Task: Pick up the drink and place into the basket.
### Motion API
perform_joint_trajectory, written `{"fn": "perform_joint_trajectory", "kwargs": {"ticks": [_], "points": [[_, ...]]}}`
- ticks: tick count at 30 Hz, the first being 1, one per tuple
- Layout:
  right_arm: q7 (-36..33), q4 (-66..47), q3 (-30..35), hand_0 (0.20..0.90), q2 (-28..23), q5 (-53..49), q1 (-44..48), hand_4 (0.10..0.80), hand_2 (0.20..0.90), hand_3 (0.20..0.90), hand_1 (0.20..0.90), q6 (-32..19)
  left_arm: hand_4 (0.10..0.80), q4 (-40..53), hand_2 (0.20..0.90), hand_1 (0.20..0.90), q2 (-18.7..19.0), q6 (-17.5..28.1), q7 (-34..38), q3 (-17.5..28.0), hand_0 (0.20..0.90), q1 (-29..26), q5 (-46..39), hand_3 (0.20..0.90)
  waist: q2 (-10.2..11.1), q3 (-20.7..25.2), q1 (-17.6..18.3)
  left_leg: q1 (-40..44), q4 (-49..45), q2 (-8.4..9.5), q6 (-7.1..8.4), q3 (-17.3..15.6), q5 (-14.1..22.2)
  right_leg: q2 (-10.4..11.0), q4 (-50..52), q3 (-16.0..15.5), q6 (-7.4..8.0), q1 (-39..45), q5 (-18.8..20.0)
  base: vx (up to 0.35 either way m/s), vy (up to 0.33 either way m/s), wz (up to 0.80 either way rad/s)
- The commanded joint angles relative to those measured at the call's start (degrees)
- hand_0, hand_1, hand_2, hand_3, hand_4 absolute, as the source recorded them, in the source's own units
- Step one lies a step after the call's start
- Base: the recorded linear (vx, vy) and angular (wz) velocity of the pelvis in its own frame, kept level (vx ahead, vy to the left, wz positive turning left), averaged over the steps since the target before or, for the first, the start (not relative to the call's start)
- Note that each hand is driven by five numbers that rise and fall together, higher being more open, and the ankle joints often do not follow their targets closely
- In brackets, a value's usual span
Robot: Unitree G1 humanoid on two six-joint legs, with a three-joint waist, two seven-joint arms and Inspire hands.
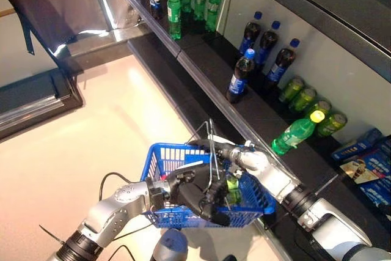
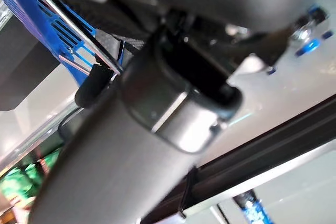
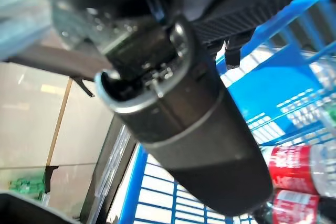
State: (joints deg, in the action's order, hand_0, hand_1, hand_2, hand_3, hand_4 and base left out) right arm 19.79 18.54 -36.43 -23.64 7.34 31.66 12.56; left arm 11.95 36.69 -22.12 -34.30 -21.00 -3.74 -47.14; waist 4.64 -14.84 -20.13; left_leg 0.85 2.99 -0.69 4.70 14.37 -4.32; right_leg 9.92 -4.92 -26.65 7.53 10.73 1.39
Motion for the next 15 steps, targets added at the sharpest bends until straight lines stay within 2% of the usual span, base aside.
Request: {"fn": "perform_joint_trajectory", "kwargs": {"ticks": [1,8,15], "points": [[-2.3,-4.0,0.6,0.9,-1.7,-0.5,0.1,0.8,0.9,0.9,0.9,-3.0,0.1,15.6,0.3,0.3,-14.3,20.5,-6.5,8.3,0.3,-6.6,-13.3,0.2,0.3,12.1,0.1,1.4,2.0,1.4,-3.43,-4.1,-0.2,-0.6,1.4,3.3,-1.77,-0.1,1.4,0.0,0.0,0.0],[-4.9,-7.6,5.5,0.9,-2.1,-1.7,-3.0,0.8,0.9,0.9,0.9,-3.0,0.1,13.0,0.3,0.3,-15.8,23.0,-0.1,13.2,0.3,-4.1,-11.8,0.2,0.6,11.7,0.4,1.5,2.0,1.15,-3.49,-4.3,0.0,-0.6,1.6,3.8,-1.73,-0.3,1.3,0.0,0.0,0.0],[-10.1,-13.1,11.5,0.9,-1.2,-4.8,-8.6,0.8,0.9,0.9,0.9,-7.6,0.1,9.6,0.3,0.3,-16.4,27.1,7.8,17.6,0.3,-0.9,-10.7,0.2,0.4,11.6,1.5,1.7,2.0,0.87,-3.67,-5.1,0.3,-0.6,1.5,5.3,-1.5,-0.8,1.5,-0.018,-0.011,-0.04]]}}
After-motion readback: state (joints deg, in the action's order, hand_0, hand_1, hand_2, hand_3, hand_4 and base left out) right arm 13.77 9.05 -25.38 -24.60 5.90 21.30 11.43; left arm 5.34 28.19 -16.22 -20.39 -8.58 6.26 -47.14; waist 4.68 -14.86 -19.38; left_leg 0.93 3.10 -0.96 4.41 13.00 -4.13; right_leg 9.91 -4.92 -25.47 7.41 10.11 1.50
